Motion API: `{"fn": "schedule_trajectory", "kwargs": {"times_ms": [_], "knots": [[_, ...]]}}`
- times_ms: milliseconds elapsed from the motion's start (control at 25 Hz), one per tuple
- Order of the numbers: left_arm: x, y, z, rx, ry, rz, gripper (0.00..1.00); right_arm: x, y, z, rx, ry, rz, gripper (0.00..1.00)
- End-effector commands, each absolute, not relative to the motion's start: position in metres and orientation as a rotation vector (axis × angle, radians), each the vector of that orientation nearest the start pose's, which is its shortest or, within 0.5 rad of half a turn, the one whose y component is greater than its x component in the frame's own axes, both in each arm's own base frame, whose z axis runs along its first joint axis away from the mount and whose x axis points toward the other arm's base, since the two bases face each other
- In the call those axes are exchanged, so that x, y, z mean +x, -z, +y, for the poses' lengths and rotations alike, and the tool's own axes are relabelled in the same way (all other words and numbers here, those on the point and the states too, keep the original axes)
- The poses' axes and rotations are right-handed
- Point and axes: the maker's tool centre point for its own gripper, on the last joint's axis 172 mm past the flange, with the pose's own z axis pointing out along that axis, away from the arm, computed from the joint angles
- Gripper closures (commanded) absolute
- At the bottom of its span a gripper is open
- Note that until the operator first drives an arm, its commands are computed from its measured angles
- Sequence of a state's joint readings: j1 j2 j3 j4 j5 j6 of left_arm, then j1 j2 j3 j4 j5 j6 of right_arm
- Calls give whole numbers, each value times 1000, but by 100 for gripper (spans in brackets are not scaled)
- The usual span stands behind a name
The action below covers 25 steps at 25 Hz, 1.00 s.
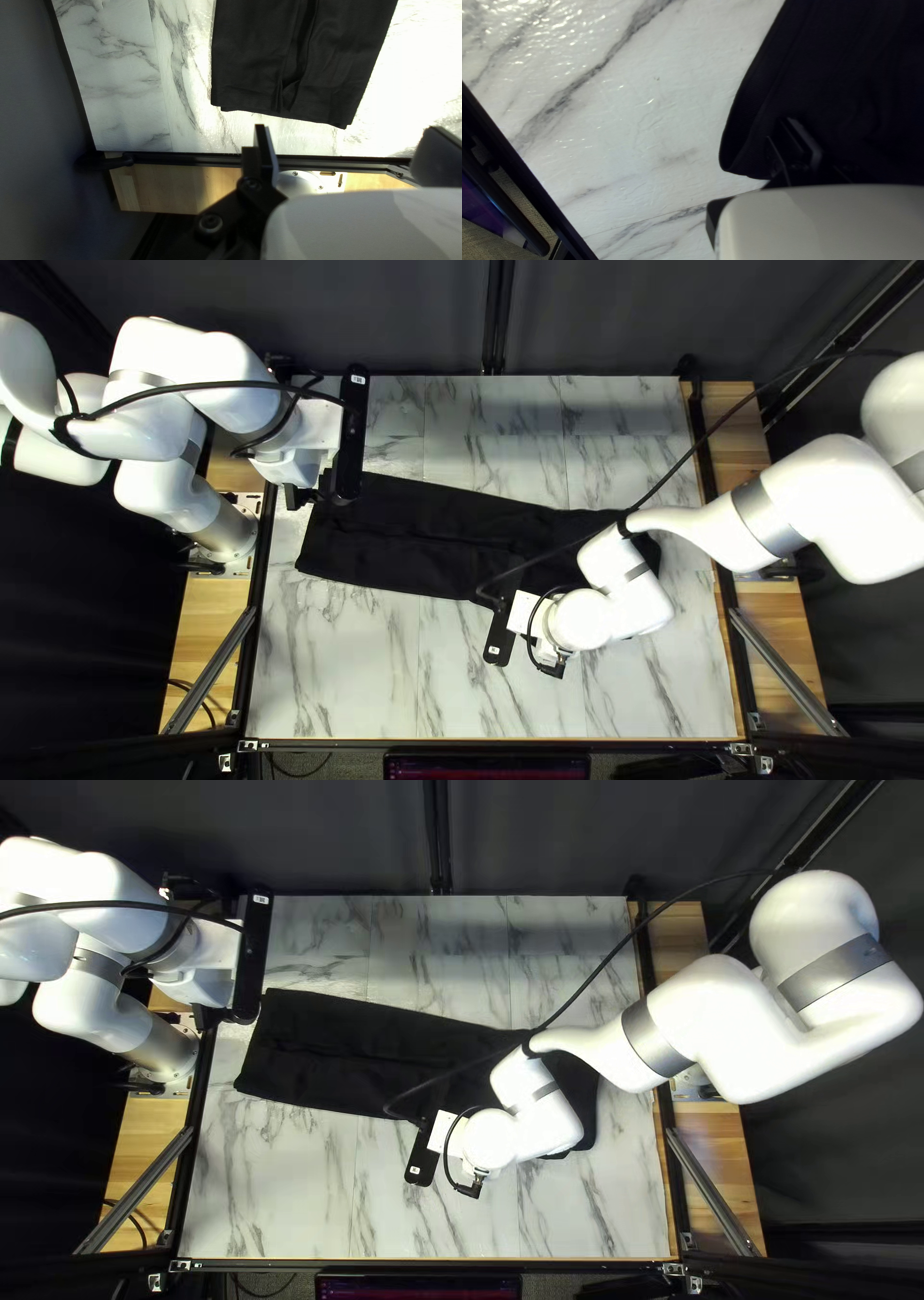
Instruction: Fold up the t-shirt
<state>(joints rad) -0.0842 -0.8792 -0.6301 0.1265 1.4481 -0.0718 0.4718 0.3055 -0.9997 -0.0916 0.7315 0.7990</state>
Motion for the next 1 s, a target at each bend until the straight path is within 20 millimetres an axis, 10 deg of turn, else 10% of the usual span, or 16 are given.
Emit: {"fn": "schedule_trajectory", "kwargs": {"times_ms": [40, 600, 680, 880, 1000], "knots": [[256, -284, 11, -3019, 107, 36, 0, 439, -36, 210, -3182, 19, 411, 5], [256, -284, 11, -3019, 107, 36, 0, 435, -33, 211, -3173, 28, 438, 3], [256, -284, 11, -3019, 107, 36, 0, 434, -35, 211, -3171, 31, 449, 12], [256, -284, 11, -3019, 107, 36, 0, 433, -35, 212, -3169, 36, 465, 98], [256, -284, 11, -3019, 107, 36, 0, 432, -35, 212, -3167, 36, 469, 100]]}}
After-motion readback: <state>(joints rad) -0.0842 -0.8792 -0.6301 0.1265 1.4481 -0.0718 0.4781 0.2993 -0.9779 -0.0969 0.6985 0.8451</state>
